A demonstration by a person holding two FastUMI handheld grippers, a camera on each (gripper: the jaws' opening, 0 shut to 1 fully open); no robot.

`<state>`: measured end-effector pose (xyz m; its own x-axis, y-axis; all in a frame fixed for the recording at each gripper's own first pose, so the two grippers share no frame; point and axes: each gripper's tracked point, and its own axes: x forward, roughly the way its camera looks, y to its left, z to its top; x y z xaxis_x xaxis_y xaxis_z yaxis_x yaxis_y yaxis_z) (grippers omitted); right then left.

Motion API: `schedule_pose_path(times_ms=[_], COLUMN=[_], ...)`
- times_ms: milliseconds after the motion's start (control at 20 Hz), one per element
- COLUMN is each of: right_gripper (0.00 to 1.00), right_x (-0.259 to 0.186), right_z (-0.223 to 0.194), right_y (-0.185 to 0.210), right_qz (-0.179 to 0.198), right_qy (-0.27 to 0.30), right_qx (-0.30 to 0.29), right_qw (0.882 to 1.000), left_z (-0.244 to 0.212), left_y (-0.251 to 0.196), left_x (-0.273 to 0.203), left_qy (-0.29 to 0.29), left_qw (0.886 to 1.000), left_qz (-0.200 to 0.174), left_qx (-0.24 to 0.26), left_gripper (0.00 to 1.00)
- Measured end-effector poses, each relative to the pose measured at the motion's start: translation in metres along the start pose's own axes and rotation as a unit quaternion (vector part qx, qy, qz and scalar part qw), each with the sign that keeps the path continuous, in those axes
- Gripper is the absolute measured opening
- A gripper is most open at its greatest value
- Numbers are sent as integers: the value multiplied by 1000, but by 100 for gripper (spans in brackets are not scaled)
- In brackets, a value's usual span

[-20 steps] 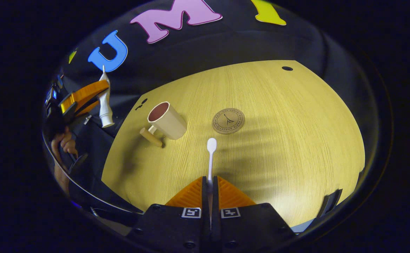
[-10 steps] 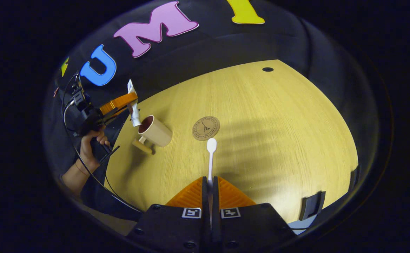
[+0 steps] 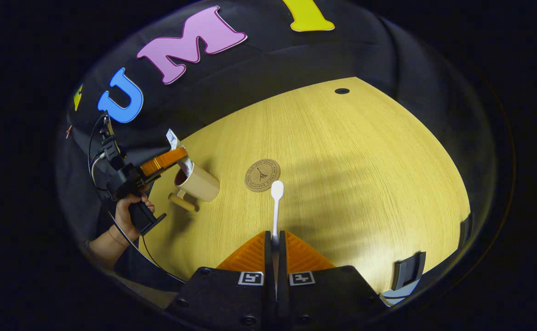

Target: Put the toothbrush and toothpaste on the desktop into the cup, then pick up the cup and place it on the coaster on the desktop.

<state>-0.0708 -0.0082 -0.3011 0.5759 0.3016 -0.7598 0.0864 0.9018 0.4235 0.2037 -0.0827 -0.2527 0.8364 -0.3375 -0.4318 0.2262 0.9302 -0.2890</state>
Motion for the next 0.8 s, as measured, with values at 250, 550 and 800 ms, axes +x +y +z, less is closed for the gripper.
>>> schedule_pose_path(times_ms=[250,550,800], right_gripper=[5,6,5], right_x=[-1,-4,6], right_z=[-5,18,81], right_y=[26,82,150], right_qz=[7,50,121], right_qy=[-14,-72,-157], right_qx=[5,14,10], right_qw=[1000,996,980], left_z=[-26,-22,-3], left_y=[0,9,20], left_x=[-15,-44,-106], left_qy=[38,43,21], left_qw=[999,999,1000], left_qz=[-10,-3,-2], left_qx=[7,27,20], left_gripper=[37,54,58])
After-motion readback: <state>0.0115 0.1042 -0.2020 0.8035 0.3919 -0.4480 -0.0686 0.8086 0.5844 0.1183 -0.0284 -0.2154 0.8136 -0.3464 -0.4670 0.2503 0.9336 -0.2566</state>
